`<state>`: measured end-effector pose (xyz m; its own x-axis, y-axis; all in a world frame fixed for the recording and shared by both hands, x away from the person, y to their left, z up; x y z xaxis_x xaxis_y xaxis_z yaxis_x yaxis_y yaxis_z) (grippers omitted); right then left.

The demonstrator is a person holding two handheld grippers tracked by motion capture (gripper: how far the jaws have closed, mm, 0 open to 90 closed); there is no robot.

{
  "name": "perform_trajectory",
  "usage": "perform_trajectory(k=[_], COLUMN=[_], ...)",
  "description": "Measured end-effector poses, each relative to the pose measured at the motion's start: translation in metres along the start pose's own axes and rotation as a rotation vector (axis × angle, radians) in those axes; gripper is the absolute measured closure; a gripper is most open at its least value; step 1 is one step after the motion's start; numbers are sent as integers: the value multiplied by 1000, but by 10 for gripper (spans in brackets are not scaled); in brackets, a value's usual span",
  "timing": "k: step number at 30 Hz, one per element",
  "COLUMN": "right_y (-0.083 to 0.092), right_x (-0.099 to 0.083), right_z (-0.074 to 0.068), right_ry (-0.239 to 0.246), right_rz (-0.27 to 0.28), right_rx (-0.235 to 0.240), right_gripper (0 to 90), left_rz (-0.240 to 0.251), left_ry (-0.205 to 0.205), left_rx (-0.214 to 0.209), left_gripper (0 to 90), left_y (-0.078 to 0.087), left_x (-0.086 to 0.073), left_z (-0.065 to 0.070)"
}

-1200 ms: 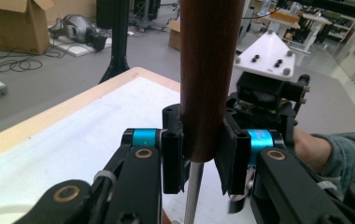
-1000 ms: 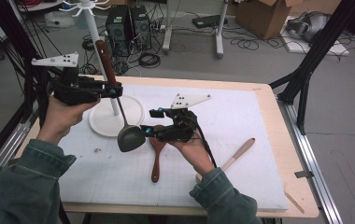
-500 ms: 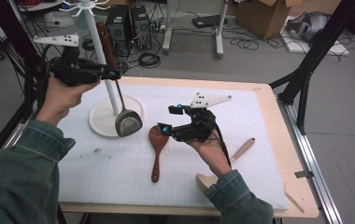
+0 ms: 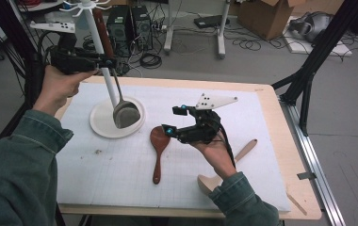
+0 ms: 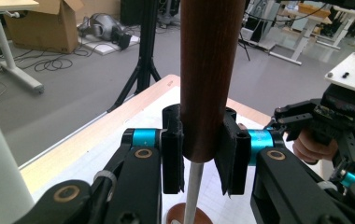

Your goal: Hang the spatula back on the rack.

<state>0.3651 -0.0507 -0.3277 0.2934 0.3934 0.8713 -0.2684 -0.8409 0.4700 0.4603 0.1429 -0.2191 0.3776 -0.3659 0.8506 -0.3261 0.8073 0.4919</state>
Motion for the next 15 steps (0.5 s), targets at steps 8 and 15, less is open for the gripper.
perform_trajectory(k=[8, 15], right_y=[0, 0], right_x=[1, 1], right_z=[0, 0], right_ry=[-2, -1], right_rz=[7, 9], right_rx=[4, 8], right_gripper=[233, 233], left_rz=[6, 3], left_ry=[2, -8], left_rx=[-3, -4], left_gripper=[736, 735], left_y=[-1, 1], left_x=[5, 5], left_z=[-4, -2])
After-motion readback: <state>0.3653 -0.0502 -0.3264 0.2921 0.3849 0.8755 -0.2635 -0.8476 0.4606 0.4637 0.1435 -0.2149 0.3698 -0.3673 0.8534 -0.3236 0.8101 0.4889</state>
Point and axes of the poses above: each handheld gripper's, and its own axes: y roughly backward along the jaws, x roughly out of its top, z roughly to its right, the point moved 10 cm from there along -y, roughly forward along the jaws, and after that the axes turned 13 degrees about -z, right-handed, at the moved point
